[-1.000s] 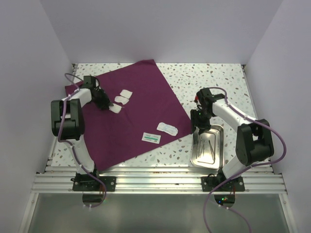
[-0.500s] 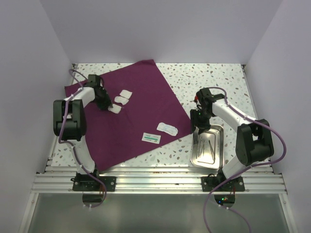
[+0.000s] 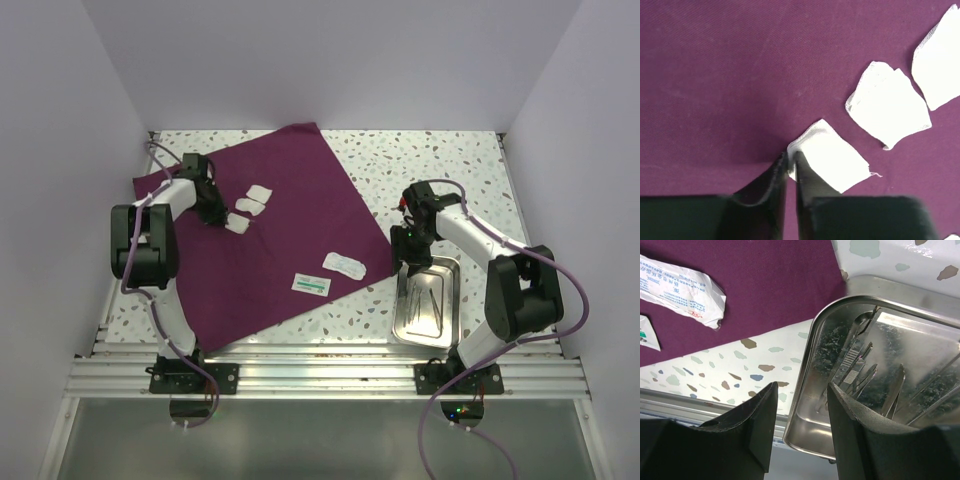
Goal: Prepare the surgical pack
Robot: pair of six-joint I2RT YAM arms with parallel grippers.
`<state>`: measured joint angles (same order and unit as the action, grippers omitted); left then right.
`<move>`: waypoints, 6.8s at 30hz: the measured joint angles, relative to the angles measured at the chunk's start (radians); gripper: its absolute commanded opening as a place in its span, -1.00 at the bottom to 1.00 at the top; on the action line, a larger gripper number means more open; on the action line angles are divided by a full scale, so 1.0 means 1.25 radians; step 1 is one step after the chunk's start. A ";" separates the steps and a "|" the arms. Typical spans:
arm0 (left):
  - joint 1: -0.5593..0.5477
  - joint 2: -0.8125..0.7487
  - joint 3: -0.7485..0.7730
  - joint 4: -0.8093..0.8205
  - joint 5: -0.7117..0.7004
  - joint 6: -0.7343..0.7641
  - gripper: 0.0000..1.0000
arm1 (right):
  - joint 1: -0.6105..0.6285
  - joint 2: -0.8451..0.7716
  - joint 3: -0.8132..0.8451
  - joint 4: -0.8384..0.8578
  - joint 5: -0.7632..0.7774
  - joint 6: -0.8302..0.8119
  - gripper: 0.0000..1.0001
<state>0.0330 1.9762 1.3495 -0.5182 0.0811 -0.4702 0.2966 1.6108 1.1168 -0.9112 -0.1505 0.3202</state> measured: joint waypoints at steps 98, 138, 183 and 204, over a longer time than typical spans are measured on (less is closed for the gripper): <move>0.047 0.090 0.076 0.103 0.216 -0.173 -0.14 | 0.019 0.020 0.008 0.000 0.001 0.000 -0.03; -0.016 0.068 0.130 0.102 0.283 -0.197 -1.00 | 0.035 0.020 0.008 0.002 0.001 0.004 -0.03; 0.015 0.187 0.205 0.210 0.373 -0.321 -1.00 | 0.036 0.041 0.019 -0.002 0.001 0.006 -0.03; 0.036 0.198 0.192 0.210 0.357 -0.303 -1.00 | 0.036 0.042 0.019 -0.002 0.001 0.006 -0.03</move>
<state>0.0776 2.2238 1.5890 -0.2554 0.5270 -0.8486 0.3420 1.6627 1.1408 -0.9131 -0.1490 0.3283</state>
